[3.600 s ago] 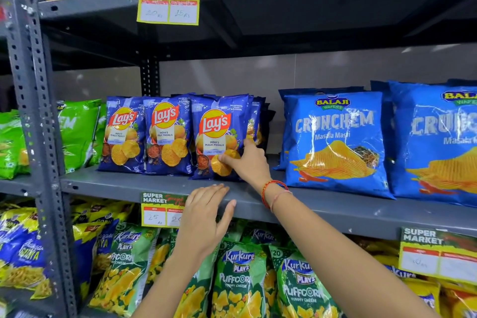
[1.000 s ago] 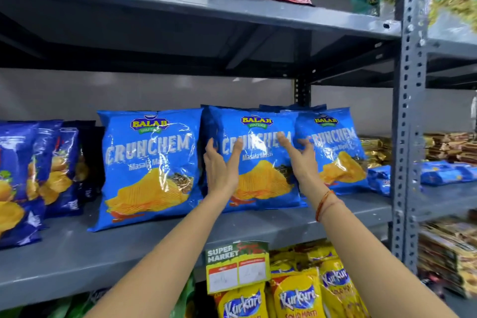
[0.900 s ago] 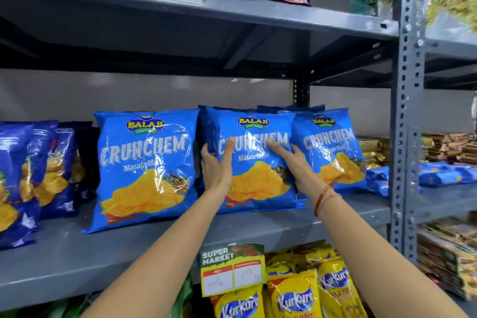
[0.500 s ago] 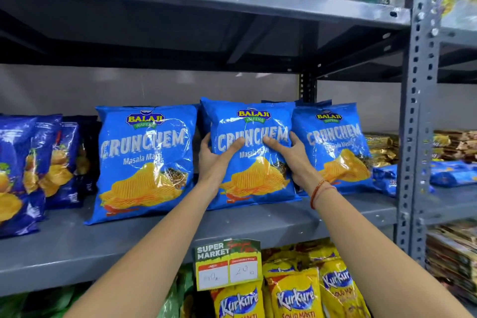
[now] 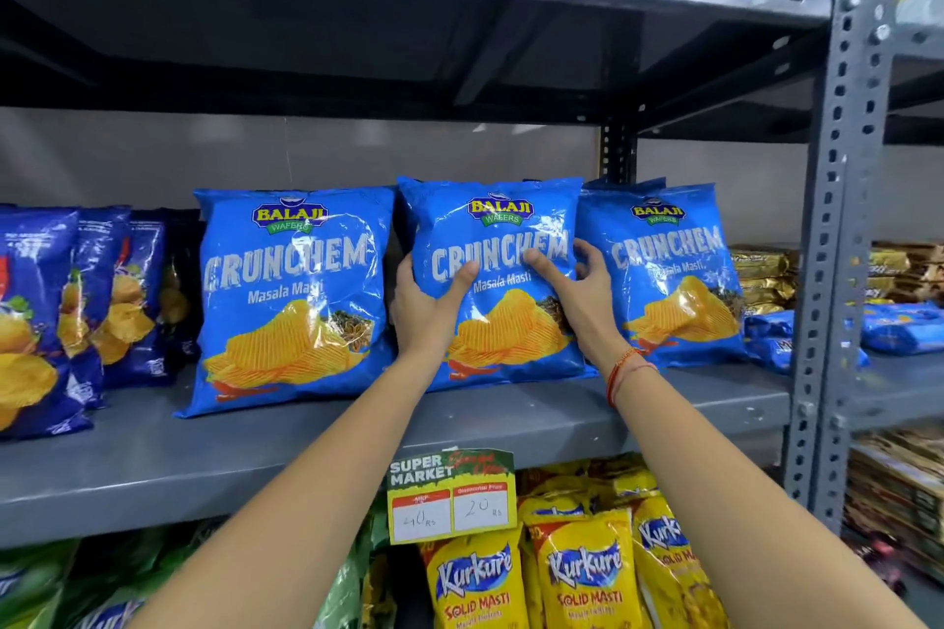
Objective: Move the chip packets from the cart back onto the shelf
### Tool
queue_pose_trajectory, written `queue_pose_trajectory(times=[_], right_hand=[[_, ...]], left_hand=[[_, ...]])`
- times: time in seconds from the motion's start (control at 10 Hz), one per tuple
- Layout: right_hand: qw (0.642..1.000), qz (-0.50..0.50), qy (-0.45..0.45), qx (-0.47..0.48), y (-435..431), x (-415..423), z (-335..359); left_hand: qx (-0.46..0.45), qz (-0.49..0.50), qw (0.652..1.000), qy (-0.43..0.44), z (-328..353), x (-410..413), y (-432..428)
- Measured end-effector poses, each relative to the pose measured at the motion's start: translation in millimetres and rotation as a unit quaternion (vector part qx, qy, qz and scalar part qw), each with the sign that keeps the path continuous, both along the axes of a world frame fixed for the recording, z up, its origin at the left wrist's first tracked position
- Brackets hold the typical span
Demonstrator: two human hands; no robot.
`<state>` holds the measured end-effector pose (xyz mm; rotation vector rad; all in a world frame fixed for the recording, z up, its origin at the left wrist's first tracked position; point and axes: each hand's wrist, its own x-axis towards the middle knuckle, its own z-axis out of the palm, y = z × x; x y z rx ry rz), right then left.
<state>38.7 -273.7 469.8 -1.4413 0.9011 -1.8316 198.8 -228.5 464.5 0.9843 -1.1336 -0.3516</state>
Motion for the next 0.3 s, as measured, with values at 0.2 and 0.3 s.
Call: queue_pose_trajectory(times=[0.2,0.3], right_hand=[[0.989,-0.109,-0.026,-0.092,45.9,-11.1,4.9],[0.976,-0.125,-0.051,-0.173,79.2,-26.2,18.7]], left_hand=[[-0.029,0.087,0.99,-0.106,-19.7,-5.8,28.0],[-0.074,0.087,0.979,-0.168,-21.8,-2.3,43.8]])
